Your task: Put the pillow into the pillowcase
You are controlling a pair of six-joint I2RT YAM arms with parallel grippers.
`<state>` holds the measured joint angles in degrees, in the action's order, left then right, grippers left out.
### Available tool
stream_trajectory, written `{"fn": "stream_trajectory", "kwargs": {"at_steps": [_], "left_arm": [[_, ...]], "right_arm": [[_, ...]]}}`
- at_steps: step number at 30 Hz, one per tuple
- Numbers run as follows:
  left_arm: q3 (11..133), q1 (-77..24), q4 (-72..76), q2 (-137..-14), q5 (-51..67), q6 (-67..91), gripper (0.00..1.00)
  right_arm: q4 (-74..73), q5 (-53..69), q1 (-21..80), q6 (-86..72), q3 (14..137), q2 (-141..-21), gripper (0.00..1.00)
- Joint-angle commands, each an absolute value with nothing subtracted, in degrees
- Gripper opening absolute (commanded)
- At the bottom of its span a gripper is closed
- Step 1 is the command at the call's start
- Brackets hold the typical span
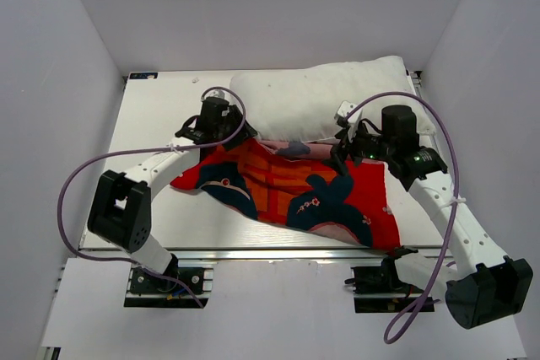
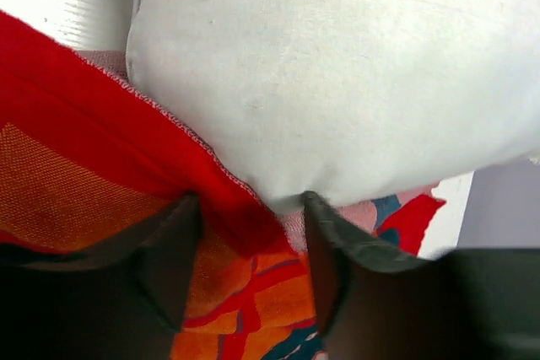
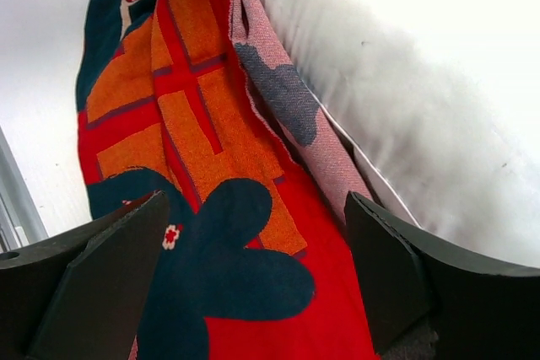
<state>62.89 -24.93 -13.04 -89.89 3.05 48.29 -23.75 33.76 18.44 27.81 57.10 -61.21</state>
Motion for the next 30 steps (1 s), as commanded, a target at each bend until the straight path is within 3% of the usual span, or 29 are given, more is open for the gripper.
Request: {"fn": "stream_trajectory", "kwargs": {"at_steps": [1,2,4,5,7,12,18,22,24,25,28,30], "left_arm": [[65.22,-25.58,-14.76,-89.47,1.06,49.57,0.57],[63.91,-25.66,-15.29,-88.69,0.88,49.57,0.40],[62.58,-25.66,-15.73,-87.37,-1.47,49.22,0.27],[61.97,-25.66,-16.17,-86.67,-1.93,49.04,0.15],[61.17,-25.66,-19.93,-84.47,-4.29,47.90,0.00],[60.82,-22.86,-26.62,-78.24,-10.80,45.27,0.00],[61.08,-2.58,-30.49,-70.23,-9.32,40.01,0.00],[66.52,13.33,-34.18,-73.90,-14.04,37.27,0.00],[69.95,15.54,-36.12,-76.63,-18.88,39.36,0.00],[70.66,19.21,-36.38,-77.25,-18.46,40.77,0.02],[72.15,23.63,-37.26,-78.05,-17.67,44.56,0.52],[74.00,23.99,-38.05,-78.13,-18.28,45.09,0.70]], "right_arm": [[-21.27,32.17,18.37,27.95,56.78,-59.85,0.89],[-21.10,31.82,18.37,27.95,56.78,-59.85,0.89],[-20.92,31.55,18.28,27.95,56.87,-59.85,0.89],[-21.00,31.38,18.28,28.04,57.13,-59.94,0.89],[-20.92,31.12,18.19,28.12,57.39,-60.12,0.89],[-20.92,30.94,18.19,28.39,57.92,-60.47,0.89],[-21.01,31.11,18.19,28.48,58.71,-61.43,0.89],[-20.83,31.20,18.19,28.48,59.59,-62.49,0.89],[-20.65,31.11,18.19,28.48,59.94,-62.84,0.89],[-20.65,31.03,18.11,28.48,60.29,-63.10,0.89],[-20.39,29.63,18.11,28.65,60.47,-63.02,0.89],[-20.13,28.83,18.11,28.91,60.29,-63.02,0.89]]}}
